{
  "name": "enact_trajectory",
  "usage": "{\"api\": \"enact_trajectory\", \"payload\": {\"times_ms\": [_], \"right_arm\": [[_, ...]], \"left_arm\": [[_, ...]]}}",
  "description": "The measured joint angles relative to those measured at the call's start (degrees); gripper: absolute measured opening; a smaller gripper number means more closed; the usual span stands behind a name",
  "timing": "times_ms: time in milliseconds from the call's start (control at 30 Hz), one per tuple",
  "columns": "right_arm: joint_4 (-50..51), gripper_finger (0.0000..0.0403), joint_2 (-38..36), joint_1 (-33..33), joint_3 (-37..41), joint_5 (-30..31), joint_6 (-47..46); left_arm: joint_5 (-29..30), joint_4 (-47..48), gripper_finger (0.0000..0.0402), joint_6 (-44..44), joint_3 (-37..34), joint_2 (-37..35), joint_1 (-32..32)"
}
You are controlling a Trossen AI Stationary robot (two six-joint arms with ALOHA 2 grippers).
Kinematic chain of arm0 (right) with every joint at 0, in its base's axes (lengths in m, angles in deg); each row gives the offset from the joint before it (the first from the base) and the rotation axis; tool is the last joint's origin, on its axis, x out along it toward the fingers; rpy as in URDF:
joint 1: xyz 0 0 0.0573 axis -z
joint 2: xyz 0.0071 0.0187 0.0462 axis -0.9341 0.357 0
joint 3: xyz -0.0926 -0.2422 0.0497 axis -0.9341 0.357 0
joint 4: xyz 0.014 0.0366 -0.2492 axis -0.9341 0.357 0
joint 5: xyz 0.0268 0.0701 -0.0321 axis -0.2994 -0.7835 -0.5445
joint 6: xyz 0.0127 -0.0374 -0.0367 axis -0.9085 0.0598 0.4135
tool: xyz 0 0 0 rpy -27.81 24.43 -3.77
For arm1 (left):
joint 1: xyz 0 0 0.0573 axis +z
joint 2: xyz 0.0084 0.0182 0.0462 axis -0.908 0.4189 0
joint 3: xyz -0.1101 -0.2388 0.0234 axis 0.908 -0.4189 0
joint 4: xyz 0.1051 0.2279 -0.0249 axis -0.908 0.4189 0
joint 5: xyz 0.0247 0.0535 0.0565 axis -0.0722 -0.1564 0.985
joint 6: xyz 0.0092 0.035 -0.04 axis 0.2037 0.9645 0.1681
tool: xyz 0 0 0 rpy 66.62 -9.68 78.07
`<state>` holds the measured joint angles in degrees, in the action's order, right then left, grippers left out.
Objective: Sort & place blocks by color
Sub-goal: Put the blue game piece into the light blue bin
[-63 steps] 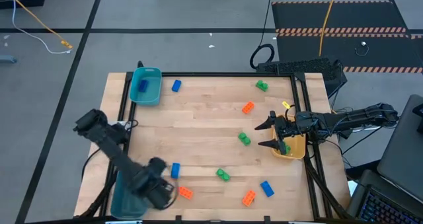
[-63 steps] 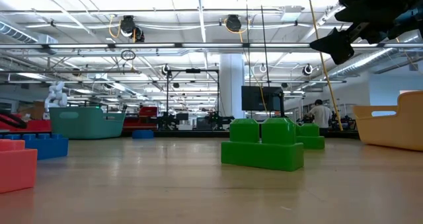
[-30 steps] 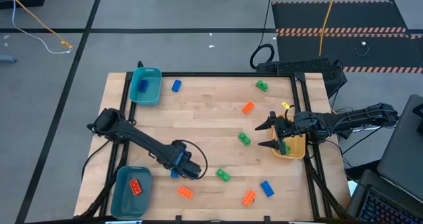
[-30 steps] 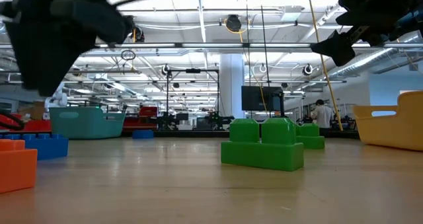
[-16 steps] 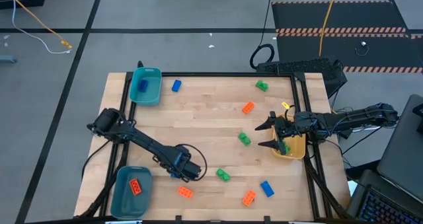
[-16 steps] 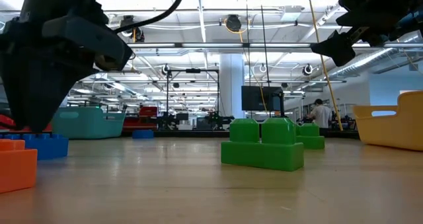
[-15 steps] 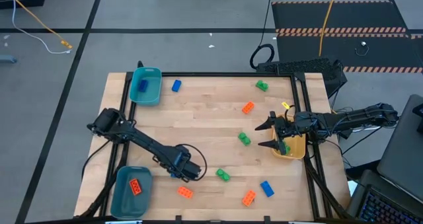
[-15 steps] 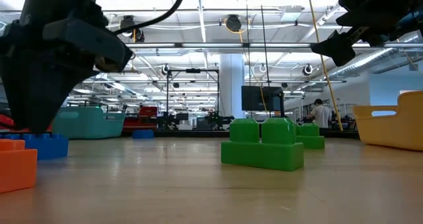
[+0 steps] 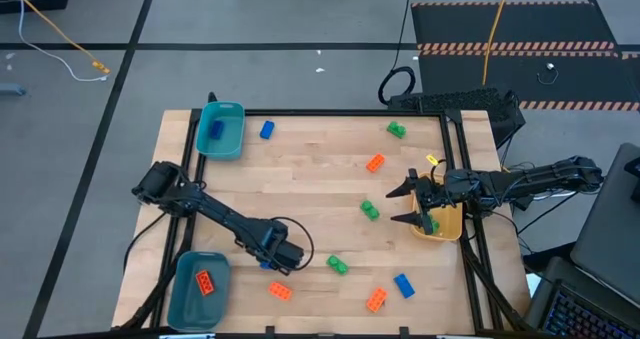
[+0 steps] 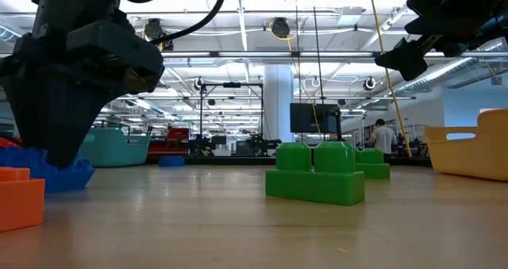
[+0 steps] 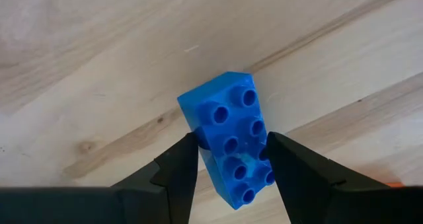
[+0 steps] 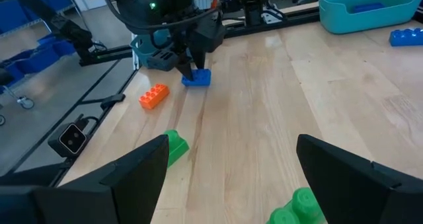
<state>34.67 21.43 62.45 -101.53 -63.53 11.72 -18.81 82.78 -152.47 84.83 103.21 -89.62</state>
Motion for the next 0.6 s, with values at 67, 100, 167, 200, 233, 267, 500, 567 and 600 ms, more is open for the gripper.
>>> {"api": "enact_trajectory", "payload": {"times_ms": [67, 100, 167, 200, 233, 267, 500, 567, 600], "right_arm": [[0.0, 0.0325, 0.0, 0.0, 0.0, 0.0, 0.0], [0.0, 0.0325, 0.0, 0.0, 0.0, 0.0, 0.0], [0.0, 0.0325, 0.0, 0.0, 0.0, 0.0, 0.2], [0.0, 0.0325, 0.0, 0.0, 0.0, 0.0, 0.5], [0.0, 0.0325, 0.0, 0.0, 0.0, 0.0, 0.8], [0.0, 0.0325, 0.0, 0.0, 0.0, 0.0, 0.9], [0.1, 0.0325, 0.0, 0.0, 0.0, 0.0, 0.9], [0.1, 0.0325, 0.0, 0.0, 0.0, 0.0, 0.9], [0.1, 0.0325, 0.0, 0.0, 0.0, 0.0, 0.9]], "left_arm": [[0.4, 0.0, 0.0184, 0.0, 0.0, 0.0, 0.1], [0.5, -0.1, 0.0184, 0.0, 0.0, 0.0, 0.1], [0.6, -0.1, 0.0184, 0.0, 0.0, 0.1, 0.3], [0.8, -0.2, 0.0184, 0.0, 0.0, 0.1, 0.3], [1.2, -0.2, 0.0184, 0.0, 0.0, 0.1, 0.3], [1.8, -0.3, 0.0184, 0.0, 0.0, 0.1, 0.3], [6.0, -0.9, 0.0171, 0.3, 0.0, 0.2, -0.2], [6.2, -0.9, 0.0153, 1.1, 0.0, 0.2, -0.2], [6.3, -0.9, 0.0140, 1.6, 0.0, 0.1, -0.1]]}}
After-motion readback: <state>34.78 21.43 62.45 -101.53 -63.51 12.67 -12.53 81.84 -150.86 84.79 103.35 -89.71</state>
